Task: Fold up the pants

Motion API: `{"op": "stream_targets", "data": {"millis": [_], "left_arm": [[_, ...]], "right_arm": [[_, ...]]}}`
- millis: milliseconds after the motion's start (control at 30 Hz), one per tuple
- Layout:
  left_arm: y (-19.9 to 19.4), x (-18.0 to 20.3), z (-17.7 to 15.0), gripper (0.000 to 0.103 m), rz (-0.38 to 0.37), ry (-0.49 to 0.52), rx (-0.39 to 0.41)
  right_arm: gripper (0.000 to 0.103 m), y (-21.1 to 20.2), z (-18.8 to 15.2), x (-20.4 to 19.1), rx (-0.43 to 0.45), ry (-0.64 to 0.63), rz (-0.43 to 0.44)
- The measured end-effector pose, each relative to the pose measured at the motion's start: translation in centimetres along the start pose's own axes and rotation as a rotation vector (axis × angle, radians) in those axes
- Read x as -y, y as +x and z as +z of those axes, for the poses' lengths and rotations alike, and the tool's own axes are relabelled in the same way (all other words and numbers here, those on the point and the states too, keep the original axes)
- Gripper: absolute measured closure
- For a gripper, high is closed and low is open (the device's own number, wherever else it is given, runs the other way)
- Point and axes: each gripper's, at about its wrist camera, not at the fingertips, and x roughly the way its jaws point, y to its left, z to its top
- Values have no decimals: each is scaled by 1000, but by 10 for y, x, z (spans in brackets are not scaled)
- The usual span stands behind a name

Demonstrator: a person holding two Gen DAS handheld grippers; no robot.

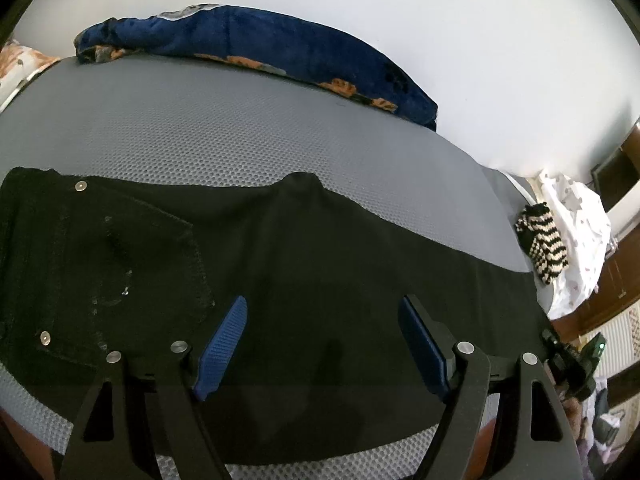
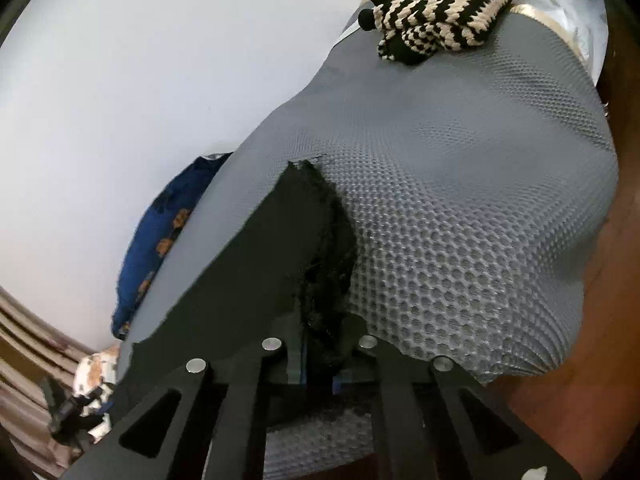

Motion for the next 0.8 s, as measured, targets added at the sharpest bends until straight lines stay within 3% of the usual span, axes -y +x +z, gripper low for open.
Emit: {"op": "stream_targets", "data": {"millis": [300,467,633,800], "left_arm": [[-20,-24,3,25,-16,-42,48],[-31,-40,3,25,-19,-55,63],[-41,-59,1,25,-16,-77,76],[-48,-82,-3,25,-16,-127,76]], "right_arm": [[96,-5,6,-84,3,-151,55],[96,10,-13,-160,-39,-251,159],[96,44,-58,-240,-140,-334,308],[96,101,-127,-290,-316,-382,379]]}}
